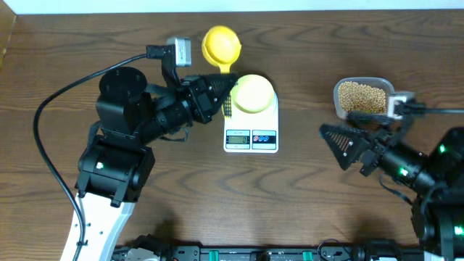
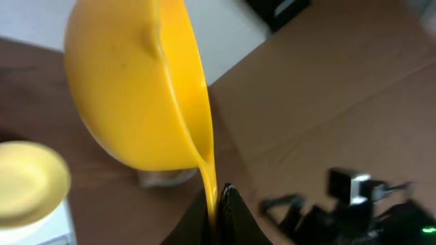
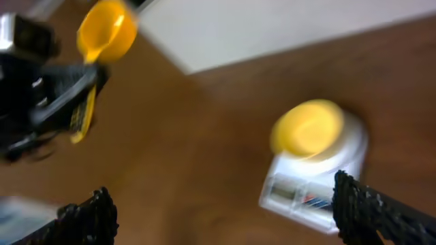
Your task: Scoop item into bowl and weigh 50g on scale
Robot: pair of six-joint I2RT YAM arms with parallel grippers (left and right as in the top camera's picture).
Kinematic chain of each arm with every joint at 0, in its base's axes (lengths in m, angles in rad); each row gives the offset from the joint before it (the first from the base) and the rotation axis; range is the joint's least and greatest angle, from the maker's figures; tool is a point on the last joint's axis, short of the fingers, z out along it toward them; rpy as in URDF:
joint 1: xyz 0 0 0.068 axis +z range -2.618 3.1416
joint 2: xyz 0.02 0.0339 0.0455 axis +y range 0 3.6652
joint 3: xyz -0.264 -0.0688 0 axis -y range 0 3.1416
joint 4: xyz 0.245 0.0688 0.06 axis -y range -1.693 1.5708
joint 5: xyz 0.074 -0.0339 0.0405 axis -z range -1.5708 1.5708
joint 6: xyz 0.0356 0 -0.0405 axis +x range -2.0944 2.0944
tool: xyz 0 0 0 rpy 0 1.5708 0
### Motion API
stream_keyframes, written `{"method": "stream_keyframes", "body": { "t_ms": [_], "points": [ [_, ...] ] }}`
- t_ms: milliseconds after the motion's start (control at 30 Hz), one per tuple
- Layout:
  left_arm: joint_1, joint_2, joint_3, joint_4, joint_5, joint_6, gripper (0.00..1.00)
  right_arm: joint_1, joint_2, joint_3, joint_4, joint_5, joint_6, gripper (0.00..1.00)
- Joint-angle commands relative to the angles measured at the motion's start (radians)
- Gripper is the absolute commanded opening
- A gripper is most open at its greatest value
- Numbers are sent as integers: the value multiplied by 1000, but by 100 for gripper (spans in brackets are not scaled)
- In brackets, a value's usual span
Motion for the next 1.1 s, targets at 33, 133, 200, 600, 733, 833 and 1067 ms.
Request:
{"method": "stream_keyframes", "body": {
  "t_ms": [33, 133, 200, 600, 733, 833, 1067],
  "points": [
    [-27, -9, -3, 49, -57, -148, 7, -3, 49, 20, 45, -268, 187, 99],
    [-53, -9, -3, 52, -111, -231, 7, 26, 60, 20, 124, -326, 285, 95],
    [-65, -9, -3, 61, -111, -247, 7, 54, 60, 20, 155, -325, 338, 89],
    [-170, -9, -3, 101, -111, -270, 7, 323, 61, 20, 356, -119, 566, 67],
    [-199, -9, -3, 125, -112, -288, 7, 400, 61, 19, 425, -21, 592, 67],
    [-220, -9, -3, 138, -112, -288, 7, 462, 61, 19, 503, 59, 592, 64],
    [-261, -9, -3, 138, -111, -330, 7, 498, 77, 19, 520, 143, 592, 56]
  ]
}}
